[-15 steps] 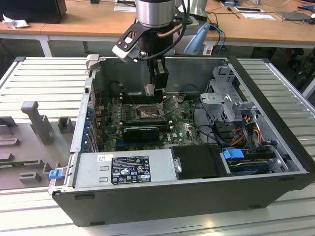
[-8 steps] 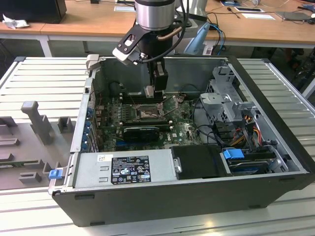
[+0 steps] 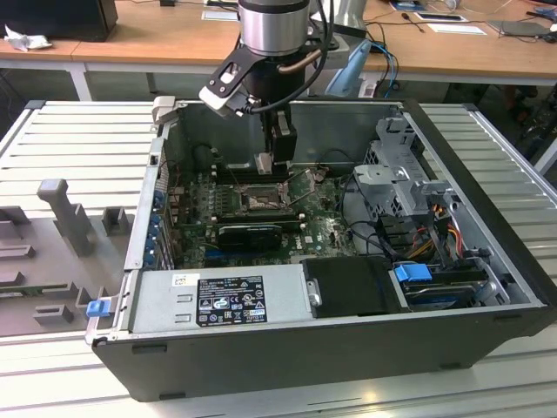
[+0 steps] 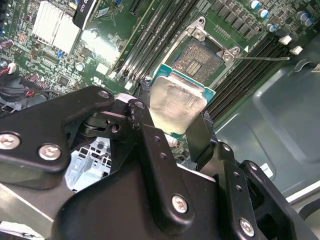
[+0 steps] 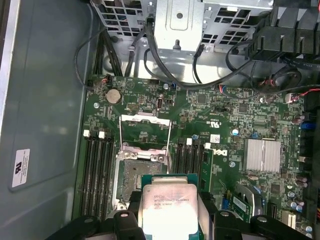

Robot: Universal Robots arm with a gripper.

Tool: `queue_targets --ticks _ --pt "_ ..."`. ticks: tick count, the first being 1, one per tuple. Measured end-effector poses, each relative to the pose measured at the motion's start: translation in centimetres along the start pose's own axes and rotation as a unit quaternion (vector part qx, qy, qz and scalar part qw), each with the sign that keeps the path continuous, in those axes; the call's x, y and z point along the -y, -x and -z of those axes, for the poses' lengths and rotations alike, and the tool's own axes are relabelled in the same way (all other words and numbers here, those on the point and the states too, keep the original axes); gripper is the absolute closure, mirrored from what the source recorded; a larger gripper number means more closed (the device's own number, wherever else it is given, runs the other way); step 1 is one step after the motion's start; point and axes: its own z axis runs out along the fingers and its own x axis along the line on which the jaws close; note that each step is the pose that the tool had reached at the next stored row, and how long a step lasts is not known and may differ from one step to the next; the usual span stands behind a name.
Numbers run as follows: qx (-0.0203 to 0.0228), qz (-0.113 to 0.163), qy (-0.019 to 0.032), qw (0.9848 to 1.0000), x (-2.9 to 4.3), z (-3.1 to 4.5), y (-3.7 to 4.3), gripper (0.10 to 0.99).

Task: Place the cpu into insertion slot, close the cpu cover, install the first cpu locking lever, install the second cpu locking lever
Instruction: 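Place the cpu into insertion slot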

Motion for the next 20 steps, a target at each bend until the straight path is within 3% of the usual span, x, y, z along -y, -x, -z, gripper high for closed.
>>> queue_targets --ticks 7,11,20 --pt "0.0002 -0.002 0.0000 1.0000 0.01 -0.26 -0.01 0.557" --pt "0.0019 -0.023 0.0004 0.9997 0.03 -0.50 -0.03 0.557" --pt "0.0019 -0.025 -0.0006 0.9997 0.07 -1.01 -0.09 0.557"
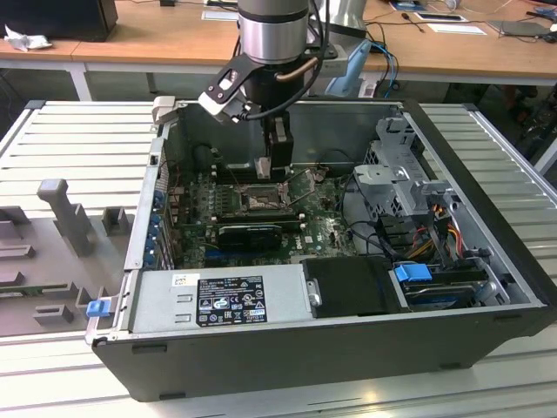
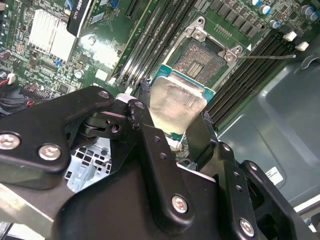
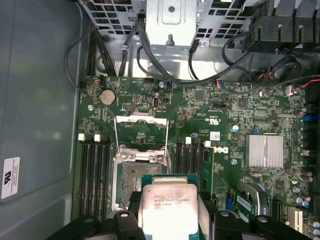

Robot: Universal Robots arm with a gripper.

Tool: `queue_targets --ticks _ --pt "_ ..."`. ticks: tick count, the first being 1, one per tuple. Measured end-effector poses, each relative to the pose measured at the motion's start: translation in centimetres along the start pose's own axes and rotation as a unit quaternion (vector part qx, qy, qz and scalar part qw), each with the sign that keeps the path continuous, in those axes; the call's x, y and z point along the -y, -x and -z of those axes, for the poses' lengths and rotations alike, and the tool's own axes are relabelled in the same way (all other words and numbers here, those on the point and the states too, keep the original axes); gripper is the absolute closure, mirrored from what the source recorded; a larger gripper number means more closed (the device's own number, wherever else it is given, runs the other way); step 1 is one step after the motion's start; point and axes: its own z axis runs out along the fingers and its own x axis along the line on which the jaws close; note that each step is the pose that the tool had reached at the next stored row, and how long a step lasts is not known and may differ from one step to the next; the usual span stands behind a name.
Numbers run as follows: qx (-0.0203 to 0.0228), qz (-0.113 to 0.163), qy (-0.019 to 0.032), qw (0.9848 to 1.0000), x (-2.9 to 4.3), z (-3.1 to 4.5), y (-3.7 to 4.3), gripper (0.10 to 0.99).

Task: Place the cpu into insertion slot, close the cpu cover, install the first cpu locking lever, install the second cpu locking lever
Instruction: 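Place the cpu into insertion slot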

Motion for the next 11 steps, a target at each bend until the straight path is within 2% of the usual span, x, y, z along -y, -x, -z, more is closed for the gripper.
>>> queue_targets --ticks 4,7,8,11 --pt "0.0009 -0.007 0.0001 1.0000 0.06 -0.87 -0.44 0.557" --pt "0.0024 -0.026 0.0004 0.9997 0.15 -1.99 -0.50 0.557" --pt "0.0018 -0.026 0.0004 0.9997 0.26 -2.43 -0.50 0.557" --pt "0.0017 -0.026 0.0004 0.9997 0.32 -3.08 -0.52 0.557"
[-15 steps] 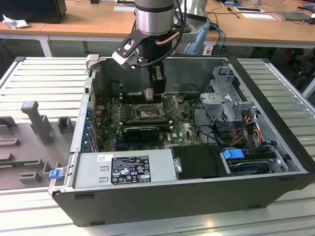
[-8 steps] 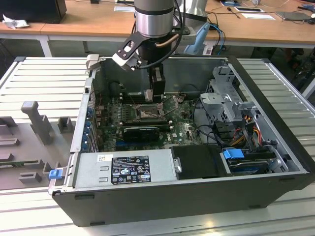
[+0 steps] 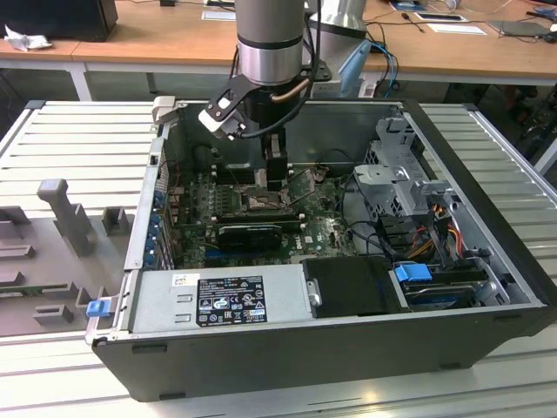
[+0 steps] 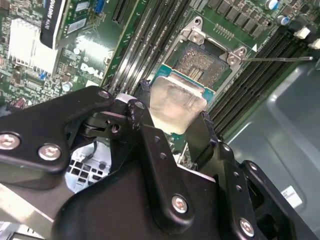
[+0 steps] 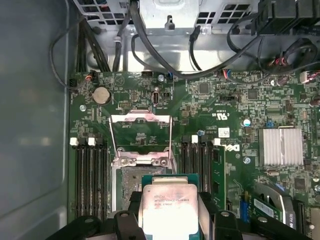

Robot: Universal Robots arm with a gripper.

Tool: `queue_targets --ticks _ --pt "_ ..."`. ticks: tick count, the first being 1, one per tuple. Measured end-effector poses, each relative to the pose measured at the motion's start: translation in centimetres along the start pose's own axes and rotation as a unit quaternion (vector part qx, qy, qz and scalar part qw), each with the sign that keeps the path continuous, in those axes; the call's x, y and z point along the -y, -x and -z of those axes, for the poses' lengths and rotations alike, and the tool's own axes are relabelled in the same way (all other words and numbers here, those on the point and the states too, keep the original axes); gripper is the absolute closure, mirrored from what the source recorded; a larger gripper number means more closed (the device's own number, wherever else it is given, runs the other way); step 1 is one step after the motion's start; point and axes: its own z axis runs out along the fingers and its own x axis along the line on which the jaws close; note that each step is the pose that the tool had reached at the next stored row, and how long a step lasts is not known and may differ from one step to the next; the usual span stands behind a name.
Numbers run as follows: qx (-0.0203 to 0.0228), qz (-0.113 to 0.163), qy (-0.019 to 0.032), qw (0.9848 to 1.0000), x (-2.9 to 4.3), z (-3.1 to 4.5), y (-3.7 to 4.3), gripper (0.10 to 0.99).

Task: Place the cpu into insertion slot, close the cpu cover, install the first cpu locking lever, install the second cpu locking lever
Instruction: 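Place the cpu into insertion slot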

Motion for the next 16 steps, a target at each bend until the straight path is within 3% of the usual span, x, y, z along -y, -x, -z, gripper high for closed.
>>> queue_targets --ticks 5,16 --pt "-0.0001 0.002 0.0002 1.0000 0.10 -1.12 -0.13 0.557" --pt "-0.0005 0.006 0.0010 1.0000 0.72 -3.15 -1.72 0.557"
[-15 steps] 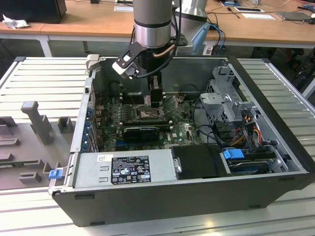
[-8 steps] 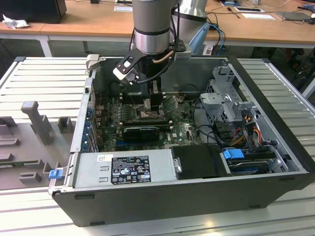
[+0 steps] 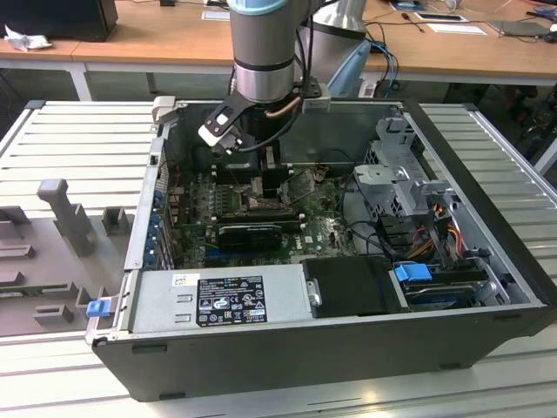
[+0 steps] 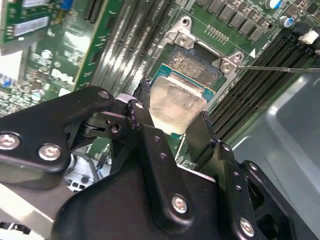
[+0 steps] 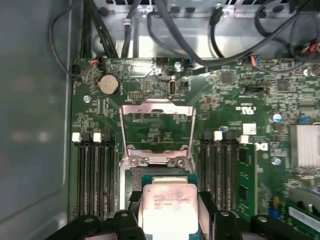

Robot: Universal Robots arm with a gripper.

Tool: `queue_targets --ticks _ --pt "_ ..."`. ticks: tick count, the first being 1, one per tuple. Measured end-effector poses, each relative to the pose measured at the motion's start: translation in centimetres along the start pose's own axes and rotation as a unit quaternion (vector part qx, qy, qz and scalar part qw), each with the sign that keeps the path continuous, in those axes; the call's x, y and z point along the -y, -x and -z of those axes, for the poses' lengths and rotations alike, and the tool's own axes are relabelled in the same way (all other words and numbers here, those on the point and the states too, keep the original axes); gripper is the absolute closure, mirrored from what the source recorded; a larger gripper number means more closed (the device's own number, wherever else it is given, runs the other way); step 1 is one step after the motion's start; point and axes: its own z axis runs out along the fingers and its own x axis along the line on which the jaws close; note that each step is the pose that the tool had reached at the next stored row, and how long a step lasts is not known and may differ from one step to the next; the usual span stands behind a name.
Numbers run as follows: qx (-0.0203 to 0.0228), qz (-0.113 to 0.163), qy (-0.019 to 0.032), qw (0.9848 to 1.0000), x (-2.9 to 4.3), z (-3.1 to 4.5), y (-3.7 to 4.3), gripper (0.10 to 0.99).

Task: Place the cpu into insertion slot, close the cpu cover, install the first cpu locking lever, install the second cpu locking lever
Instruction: 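Place the cpu into insertion slot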

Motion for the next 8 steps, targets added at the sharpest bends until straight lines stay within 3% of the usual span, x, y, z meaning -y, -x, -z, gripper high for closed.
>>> queue_targets --ticks 8 --pt "0.0002 -0.002 0.0000 1.0000 0.60 -1.89 -0.74 0.557"
